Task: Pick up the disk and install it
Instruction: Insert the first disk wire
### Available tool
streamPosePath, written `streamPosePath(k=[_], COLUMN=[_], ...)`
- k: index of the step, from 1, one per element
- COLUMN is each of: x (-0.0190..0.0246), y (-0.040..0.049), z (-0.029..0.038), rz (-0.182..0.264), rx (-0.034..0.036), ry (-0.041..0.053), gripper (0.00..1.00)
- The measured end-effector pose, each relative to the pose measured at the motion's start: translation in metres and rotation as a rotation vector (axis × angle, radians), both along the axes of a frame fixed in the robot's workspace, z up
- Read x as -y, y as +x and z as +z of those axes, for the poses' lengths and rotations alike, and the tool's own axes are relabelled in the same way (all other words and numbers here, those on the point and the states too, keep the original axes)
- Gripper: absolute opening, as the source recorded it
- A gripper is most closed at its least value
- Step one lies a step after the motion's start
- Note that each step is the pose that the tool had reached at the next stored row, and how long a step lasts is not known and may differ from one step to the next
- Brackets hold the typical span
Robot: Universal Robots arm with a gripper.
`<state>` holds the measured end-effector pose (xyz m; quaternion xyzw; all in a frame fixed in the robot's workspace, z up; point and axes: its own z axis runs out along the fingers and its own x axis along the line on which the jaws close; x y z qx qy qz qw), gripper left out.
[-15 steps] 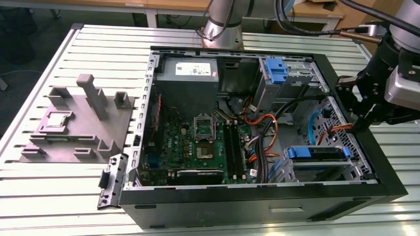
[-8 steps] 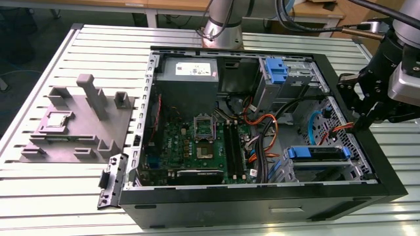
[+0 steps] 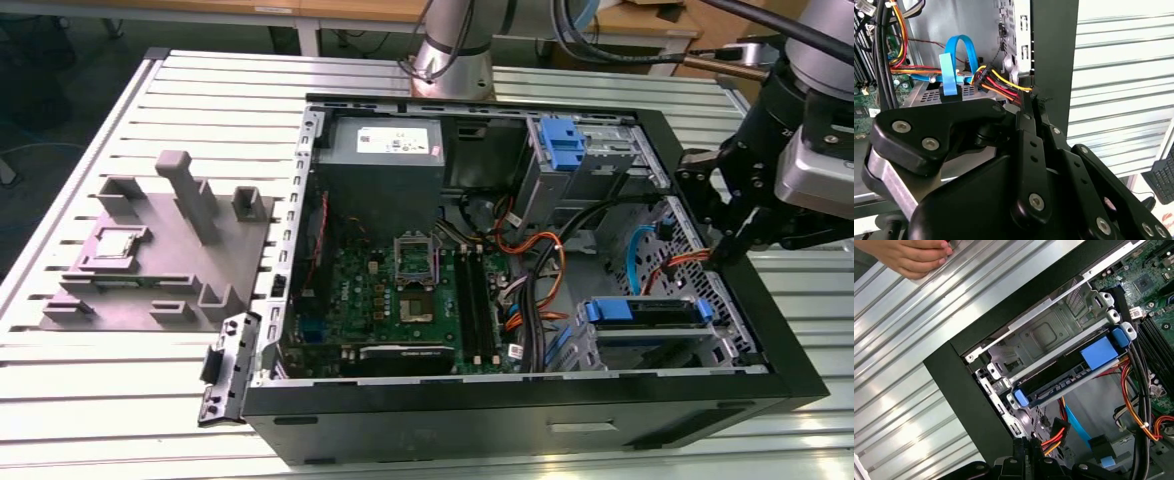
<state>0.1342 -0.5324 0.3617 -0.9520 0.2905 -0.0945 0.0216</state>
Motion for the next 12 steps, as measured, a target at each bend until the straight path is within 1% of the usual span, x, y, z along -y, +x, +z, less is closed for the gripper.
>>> streamPosePath(k=[2,7,12], x=[-0.0001,-0.0001,-0.0001], y=[0.0000,-0.0001,-0.0001], z=[-0.0001,-0.0006,-0.0006], rz=[-0.017,-0.104,-0.109], rx=[0.0000,0.0000,0.0000], ry=[0.0001,0.0000,0.0000], gripper=[0.17,0.17,0.17])
